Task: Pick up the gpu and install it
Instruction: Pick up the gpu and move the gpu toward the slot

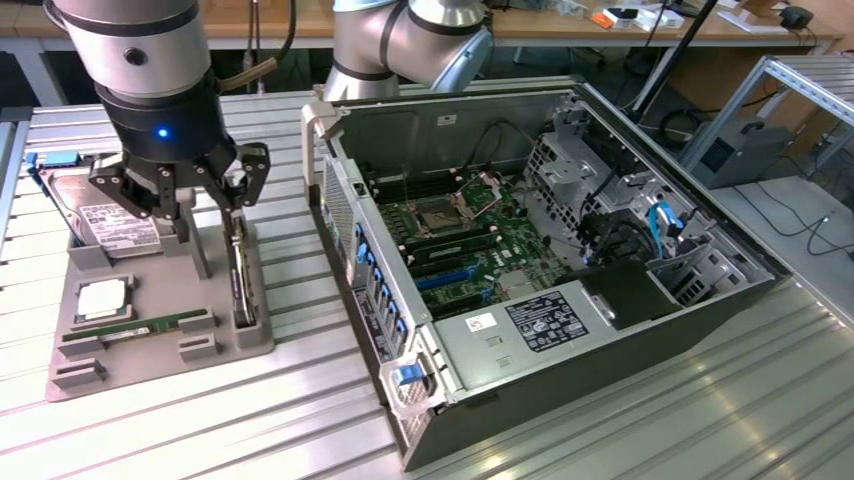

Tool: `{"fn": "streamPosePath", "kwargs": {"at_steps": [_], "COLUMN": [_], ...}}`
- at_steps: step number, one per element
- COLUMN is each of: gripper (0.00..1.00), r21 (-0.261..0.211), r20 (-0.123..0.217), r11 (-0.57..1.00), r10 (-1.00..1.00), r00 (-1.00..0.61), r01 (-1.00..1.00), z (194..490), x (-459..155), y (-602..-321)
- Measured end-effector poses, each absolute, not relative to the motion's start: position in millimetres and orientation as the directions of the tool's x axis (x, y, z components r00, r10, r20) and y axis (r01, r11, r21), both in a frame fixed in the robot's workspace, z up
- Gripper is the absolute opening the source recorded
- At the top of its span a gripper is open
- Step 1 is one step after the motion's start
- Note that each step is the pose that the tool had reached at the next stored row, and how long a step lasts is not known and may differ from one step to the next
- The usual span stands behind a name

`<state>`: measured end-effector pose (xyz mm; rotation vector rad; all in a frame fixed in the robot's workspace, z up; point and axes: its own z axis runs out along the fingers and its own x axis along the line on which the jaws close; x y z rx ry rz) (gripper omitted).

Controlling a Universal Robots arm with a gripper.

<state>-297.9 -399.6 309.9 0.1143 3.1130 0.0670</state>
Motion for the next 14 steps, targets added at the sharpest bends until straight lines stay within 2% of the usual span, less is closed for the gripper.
{"fn": "streamPosePath", "kwargs": {"at_steps": [14], "gripper": [0.48], "r21": [0.044], "r20": [-0.024], "r11": [0.996], "r10": [0.074], "r00": [-0.997], "r01": [0.073], "z": [298.7], "x": [-292.5], "y": [-399.6]}}
